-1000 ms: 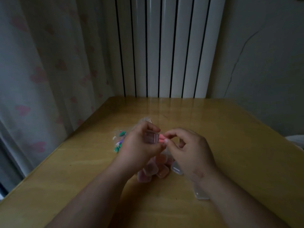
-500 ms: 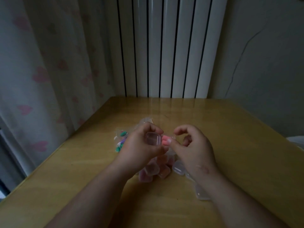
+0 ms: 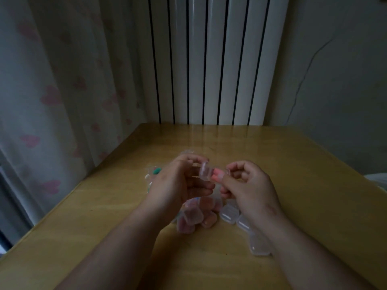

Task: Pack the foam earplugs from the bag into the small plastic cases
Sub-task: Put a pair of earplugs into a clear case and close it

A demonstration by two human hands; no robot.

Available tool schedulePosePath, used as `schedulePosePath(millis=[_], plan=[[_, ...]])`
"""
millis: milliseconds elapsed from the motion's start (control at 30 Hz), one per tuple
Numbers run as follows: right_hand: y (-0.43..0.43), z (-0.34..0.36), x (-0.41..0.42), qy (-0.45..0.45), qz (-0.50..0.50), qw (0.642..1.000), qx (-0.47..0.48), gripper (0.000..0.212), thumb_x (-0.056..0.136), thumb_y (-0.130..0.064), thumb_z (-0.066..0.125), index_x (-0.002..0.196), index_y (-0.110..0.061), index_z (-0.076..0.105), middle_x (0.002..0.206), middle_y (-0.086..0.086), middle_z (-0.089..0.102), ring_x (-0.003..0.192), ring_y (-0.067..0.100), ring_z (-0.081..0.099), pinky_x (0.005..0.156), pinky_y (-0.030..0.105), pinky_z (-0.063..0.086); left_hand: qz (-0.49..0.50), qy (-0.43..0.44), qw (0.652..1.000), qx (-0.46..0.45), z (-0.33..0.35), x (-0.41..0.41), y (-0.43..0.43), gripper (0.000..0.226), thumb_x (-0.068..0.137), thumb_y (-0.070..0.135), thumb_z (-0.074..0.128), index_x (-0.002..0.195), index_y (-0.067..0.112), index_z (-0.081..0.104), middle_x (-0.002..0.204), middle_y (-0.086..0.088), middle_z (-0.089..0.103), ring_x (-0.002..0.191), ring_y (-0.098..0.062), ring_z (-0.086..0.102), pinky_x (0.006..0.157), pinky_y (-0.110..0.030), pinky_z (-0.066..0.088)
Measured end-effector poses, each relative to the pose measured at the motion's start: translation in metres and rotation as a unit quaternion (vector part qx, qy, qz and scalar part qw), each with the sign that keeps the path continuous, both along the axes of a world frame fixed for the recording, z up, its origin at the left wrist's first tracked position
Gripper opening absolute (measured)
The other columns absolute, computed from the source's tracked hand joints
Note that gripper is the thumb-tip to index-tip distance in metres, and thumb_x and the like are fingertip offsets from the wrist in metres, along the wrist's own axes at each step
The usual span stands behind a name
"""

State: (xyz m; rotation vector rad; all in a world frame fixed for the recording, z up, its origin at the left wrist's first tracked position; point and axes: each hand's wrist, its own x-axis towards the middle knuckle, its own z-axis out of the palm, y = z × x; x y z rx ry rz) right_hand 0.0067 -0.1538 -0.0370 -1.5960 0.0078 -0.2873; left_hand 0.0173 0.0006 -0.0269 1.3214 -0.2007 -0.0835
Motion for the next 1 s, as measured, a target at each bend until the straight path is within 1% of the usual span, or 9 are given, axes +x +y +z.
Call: schedulePosePath(millis=[133, 300, 400, 500, 600, 667, 800, 900, 1000], plan=[[0.001, -0.003, 0.000, 0.018, 0.029, 0.999, 0.040, 0.015, 0.080, -0.013, 0.076, 0.092, -0.014, 0.066, 0.072, 0.003, 0.068, 0.060, 0.010, 0.062, 0.057, 0.026, 0.051, -0.037, 0.001, 0.999, 0.024, -0.004, -0.001, 0.003, 0.023, 0.091, -0.009, 0.050, 0.101, 0.007, 0.063, 0.088, -0.017, 0.070, 0.074, -0.029, 0.066, 0.075, -0.041, 0.055], [0.002, 0.000, -0.003, 0.032, 0.086, 0.982, 0.166, 0.014, 0.093, -0.021, 0.059, 0.095, -0.011, 0.069, 0.082, 0.010, 0.071, 0.066, 0.016, 0.063, 0.062, 0.029, 0.053, 0.029, -0.044, 0.995, 0.079, -0.007, 0.000, 0.002, 0.026, 0.088, -0.005, 0.063, 0.106, 0.014, 0.063, 0.090, -0.010, 0.070, 0.076, -0.023, 0.067, 0.074, -0.034, 0.057], [0.000, 0.000, -0.006, 0.011, 0.083, 0.996, 0.031, 0.016, 0.086, -0.028, 0.069, 0.097, -0.017, 0.073, 0.085, 0.003, 0.076, 0.071, 0.012, 0.068, 0.066, 0.025, 0.053, 0.038, -0.080, 0.988, 0.126, -0.006, -0.003, 0.003, 0.032, 0.086, 0.000, 0.069, 0.110, 0.021, 0.063, 0.092, -0.002, 0.070, 0.082, -0.018, 0.069, 0.077, -0.034, 0.059], [-0.001, 0.004, -0.006, 0.000, 0.036, 0.999, -0.040, 0.011, 0.082, -0.027, 0.074, 0.091, -0.021, 0.074, 0.078, -0.006, 0.075, 0.065, 0.000, 0.066, 0.057, 0.015, 0.048, 0.055, -0.087, 0.982, 0.159, -0.006, -0.002, 0.003, 0.029, 0.086, 0.006, 0.070, 0.107, 0.025, 0.065, 0.096, 0.001, 0.070, 0.087, -0.016, 0.069, 0.076, -0.033, 0.059], [-0.009, 0.007, -0.002, -0.016, -0.016, 0.995, -0.101, 0.019, 0.076, -0.034, 0.077, 0.089, -0.022, 0.074, 0.078, -0.006, 0.074, 0.065, -0.003, 0.064, 0.057, 0.017, 0.047, 0.109, -0.073, 0.976, 0.176, -0.008, 0.002, 0.006, 0.023, 0.090, 0.007, 0.064, 0.103, 0.026, 0.068, 0.097, 0.001, 0.069, 0.086, -0.015, 0.066, 0.073, -0.033, 0.057], [-0.014, 0.012, -0.003, 0.011, 0.032, 0.992, -0.124, 0.014, 0.077, -0.029, 0.078, 0.087, -0.020, 0.075, 0.079, -0.006, 0.075, 0.073, 0.002, 0.069, 0.067, 0.023, 0.055, 0.139, -0.060, 0.971, 0.184, -0.008, 0.005, 0.008, 0.019, 0.091, 0.010, 0.063, 0.099, 0.026, 0.068, 0.098, -0.001, 0.069, 0.084, -0.017, 0.065, 0.069, -0.032, 0.055], [-0.021, 0.017, -0.008, 0.091, 0.182, 0.950, -0.237, 0.013, 0.073, -0.015, 0.083, 0.084, -0.016, 0.075, 0.068, -0.009, 0.071, 0.066, 0.000, 0.065, 0.065, 0.018, 0.050, 0.172, -0.048, 0.968, 0.178, -0.012, 0.009, 0.010, 0.013, 0.091, 0.011, 0.064, 0.092, 0.023, 0.068, 0.093, -0.002, 0.068, 0.077, -0.015, 0.061, 0.065, -0.030, 0.047], [-0.020, 0.014, -0.008, 0.119, 0.209, 0.917, -0.318, 0.023, 0.068, -0.011, 0.086, 0.085, -0.013, 0.071, 0.069, -0.006, 0.067, 0.067, 0.005, 0.063, 0.067, 0.021, 0.051, 0.202, -0.064, 0.961, 0.177, -0.015, 0.015, 0.010, 0.017, 0.090, 0.006, 0.065, 0.086, 0.023, 0.068, 0.083, 0.000, 0.065, 0.073, -0.014, 0.059, 0.064, -0.030, 0.047], [-0.016, 0.005, -0.007, 0.082, 0.192, 0.873, -0.441, 0.017, 0.064, -0.024, 0.087, 0.069, -0.025, 0.071, 0.066, -0.016, 0.067, 0.064, -0.005, 0.061, 0.063, 0.013, 0.047, 0.254, -0.062, 0.943, 0.204, -0.020, 0.022, 0.014, 0.029, 0.089, 0.000, 0.059, 0.092, 0.028, 0.064, 0.089, 0.004, 0.063, 0.082, -0.018, 0.063, 0.070, -0.039, 0.058]])
